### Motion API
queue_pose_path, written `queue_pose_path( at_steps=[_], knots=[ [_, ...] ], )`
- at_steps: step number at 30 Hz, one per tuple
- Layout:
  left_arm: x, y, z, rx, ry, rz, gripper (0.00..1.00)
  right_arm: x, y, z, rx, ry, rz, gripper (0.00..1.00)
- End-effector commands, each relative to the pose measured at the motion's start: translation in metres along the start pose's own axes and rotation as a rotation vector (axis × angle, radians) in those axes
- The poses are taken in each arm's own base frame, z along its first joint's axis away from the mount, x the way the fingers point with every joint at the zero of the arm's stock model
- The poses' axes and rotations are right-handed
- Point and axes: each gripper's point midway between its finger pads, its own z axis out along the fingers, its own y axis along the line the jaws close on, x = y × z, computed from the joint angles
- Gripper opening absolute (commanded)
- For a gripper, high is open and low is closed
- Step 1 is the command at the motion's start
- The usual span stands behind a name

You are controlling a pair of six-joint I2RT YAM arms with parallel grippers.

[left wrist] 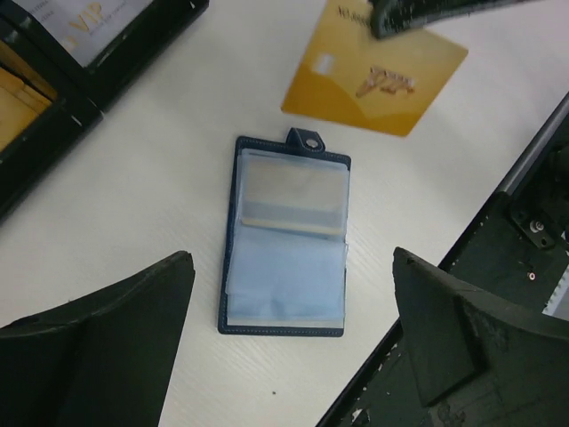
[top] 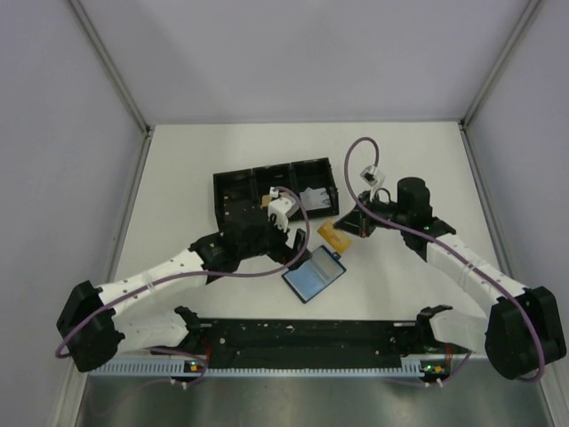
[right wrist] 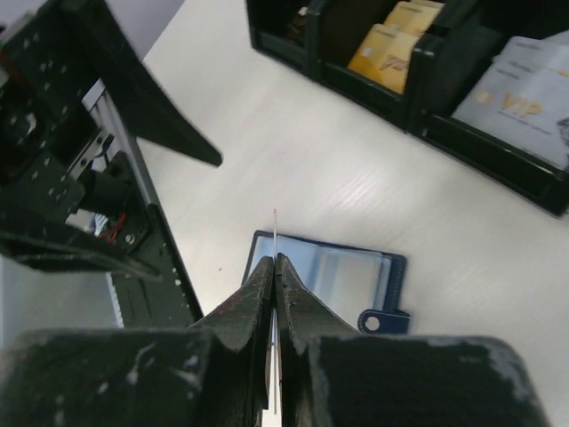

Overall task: Take the credit cards out of the card holder
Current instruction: Place the credit card in the storage box.

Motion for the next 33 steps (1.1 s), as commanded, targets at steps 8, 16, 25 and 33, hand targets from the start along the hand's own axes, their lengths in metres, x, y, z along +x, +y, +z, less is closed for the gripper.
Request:
queue_pose_path(
  at_steps=[8, 16, 25, 33],
  knots=[
    [-0.059, -0.056, -0.036, 0.453, -0.149, 0.240, 0.95, 0.008, 0.095, -0.010, -0.354, 0.031, -0.224, 0.00],
    [-0.058, -0.070, -0.040, 0.547, -0.119, 0.258, 0.77, 0.012, 0.118, -0.015, -0.439, 0.042, -0.278, 0.00],
    [-0.054, -0.074, -0.037, 0.578, -0.085, 0.225, 0.19, 0.014, 0.124, -0.016, -0.464, 0.047, -0.294, 0.00],
    [-0.059, -0.047, -0.028, 0.394, -0.117, 0.152, 0.00, 0.007, 0.105, -0.008, -0.327, 0.014, -0.269, 0.15]
  ],
)
